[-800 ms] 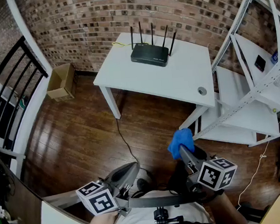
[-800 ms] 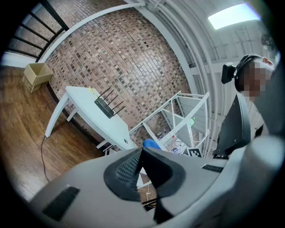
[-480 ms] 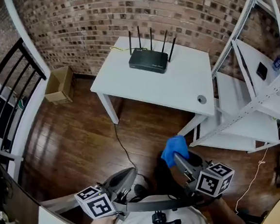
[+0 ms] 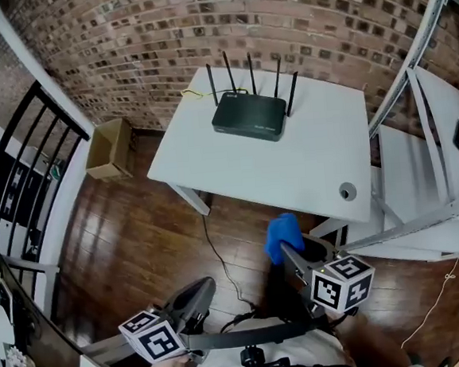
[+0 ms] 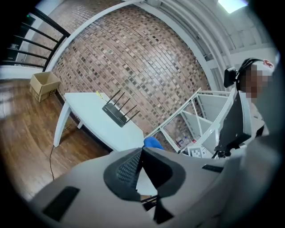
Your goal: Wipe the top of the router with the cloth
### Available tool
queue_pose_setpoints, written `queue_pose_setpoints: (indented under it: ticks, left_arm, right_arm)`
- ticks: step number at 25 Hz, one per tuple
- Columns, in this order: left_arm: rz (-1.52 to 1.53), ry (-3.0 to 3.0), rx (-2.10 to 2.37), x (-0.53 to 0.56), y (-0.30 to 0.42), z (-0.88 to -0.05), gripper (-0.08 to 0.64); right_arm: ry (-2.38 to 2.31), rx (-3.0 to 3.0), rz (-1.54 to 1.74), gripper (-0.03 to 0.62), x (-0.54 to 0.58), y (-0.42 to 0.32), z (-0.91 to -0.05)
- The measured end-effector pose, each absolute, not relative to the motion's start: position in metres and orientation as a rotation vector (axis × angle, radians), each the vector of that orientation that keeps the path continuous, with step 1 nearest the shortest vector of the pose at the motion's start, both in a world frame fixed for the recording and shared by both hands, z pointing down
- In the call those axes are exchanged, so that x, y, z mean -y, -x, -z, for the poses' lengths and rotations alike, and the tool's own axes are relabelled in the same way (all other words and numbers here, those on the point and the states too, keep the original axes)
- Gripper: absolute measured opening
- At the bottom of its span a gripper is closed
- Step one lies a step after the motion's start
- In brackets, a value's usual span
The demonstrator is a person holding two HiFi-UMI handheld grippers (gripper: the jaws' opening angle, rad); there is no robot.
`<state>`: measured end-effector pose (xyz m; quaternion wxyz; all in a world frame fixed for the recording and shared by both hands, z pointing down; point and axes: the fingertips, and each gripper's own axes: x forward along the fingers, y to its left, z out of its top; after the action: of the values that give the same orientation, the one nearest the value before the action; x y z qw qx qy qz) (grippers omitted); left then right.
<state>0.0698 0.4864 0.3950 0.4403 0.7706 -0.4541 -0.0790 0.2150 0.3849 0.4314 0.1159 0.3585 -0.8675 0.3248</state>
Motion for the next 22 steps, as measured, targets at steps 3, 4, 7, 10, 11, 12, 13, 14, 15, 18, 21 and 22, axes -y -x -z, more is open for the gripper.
queue_pose_setpoints:
  ticks: [3, 4, 7, 10, 11, 12, 13, 14, 15, 18, 21, 22]
  left_arm:
    - [0.180, -1.913, 1.149, -0.432, -0.087, -0.386, 0.025]
    - [0.170, -1.913, 1.156, -0.416, -0.092, -0.380, 0.025]
    - [0.153, -1.914, 1.170, -0.372, -0.108, -0.364, 0.025]
    - [0.170, -1.909, 1.174, -0.336, -0.119, -0.361, 0.025]
    - [0.174, -1.907, 1.171, -0.327, -0.122, -0.361, 0.025]
    - [0.173, -1.908, 1.168, -0.319, -0.125, -0.362, 0.025]
    - [0.168, -1.910, 1.164, -0.312, -0.126, -0.362, 0.025]
    - [0.163, -1.913, 1.162, -0.305, -0.126, -0.362, 0.025]
    - [0.159, -1.916, 1.161, -0.297, -0.125, -0.362, 0.025]
    - [0.162, -1.929, 1.141, -0.272, -0.115, -0.363, 0.025]
    - [0.167, -1.939, 1.083, -0.244, -0.102, -0.370, 0.025]
    - [0.166, -1.944, 1.058, -0.232, -0.096, -0.374, 0.025]
  right_arm:
    - [-1.047, 2.538, -0.982, 0.137, -0.328, -0.241, -0.425]
    - [-1.046, 2.536, -0.994, 0.137, -0.312, -0.249, -0.420]
    - [-1.046, 2.527, -1.000, 0.137, -0.269, -0.269, -0.411]
    - [-1.058, 2.512, -1.026, 0.137, -0.236, -0.278, -0.418]
    - [-1.065, 2.506, -1.045, 0.137, -0.228, -0.280, -0.421]
    - [-1.071, 2.499, -1.064, 0.137, -0.222, -0.281, -0.424]
    - [-1.074, 2.493, -1.082, 0.137, -0.218, -0.281, -0.427]
    - [-1.074, 2.486, -1.096, 0.137, -0.214, -0.280, -0.429]
    - [-1.073, 2.480, -1.105, 0.137, -0.210, -0.278, -0.432]
    - [-1.099, 2.457, -1.109, 0.137, -0.194, -0.273, -0.437]
    - [-1.179, 2.424, -1.115, 0.137, -0.172, -0.268, -0.441]
    - [-1.212, 2.412, -1.117, 0.137, -0.163, -0.265, -0.442]
